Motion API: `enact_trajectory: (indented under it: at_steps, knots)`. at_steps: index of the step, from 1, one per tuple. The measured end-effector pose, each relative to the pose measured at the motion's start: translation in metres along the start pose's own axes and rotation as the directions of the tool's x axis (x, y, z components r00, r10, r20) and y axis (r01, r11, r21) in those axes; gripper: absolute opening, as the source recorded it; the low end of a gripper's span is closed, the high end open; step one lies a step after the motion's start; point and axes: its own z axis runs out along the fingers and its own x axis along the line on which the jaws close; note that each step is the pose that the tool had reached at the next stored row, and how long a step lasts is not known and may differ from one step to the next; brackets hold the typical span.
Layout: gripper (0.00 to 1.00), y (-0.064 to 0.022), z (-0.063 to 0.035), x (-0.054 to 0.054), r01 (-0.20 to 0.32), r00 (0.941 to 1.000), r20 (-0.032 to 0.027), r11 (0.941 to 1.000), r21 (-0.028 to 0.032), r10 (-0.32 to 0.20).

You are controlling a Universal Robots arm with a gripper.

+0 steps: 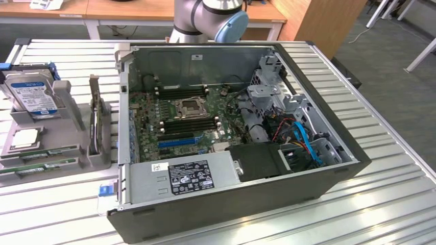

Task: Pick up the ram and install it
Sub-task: 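Pick up the ram and move it above insertion slot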

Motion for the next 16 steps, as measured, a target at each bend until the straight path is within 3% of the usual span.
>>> enact_trajectory:
  at_steps: [8, 13, 16]
  knots:
    - [0.11, 0.0, 0.0, 0.0, 0.0, 1.0, 0.0001, 1.0, 0.0, 0.0]
    - [0.29, 0.0, 0.0, 0.0, 0.0, 1.0, 0.0001, 1.0, 0.0, 0.0]
    - [0.29, 0.0, 0.0, 0.0, 0.0, 1.0, 0.0, 1.0, 0.0, 0.0]
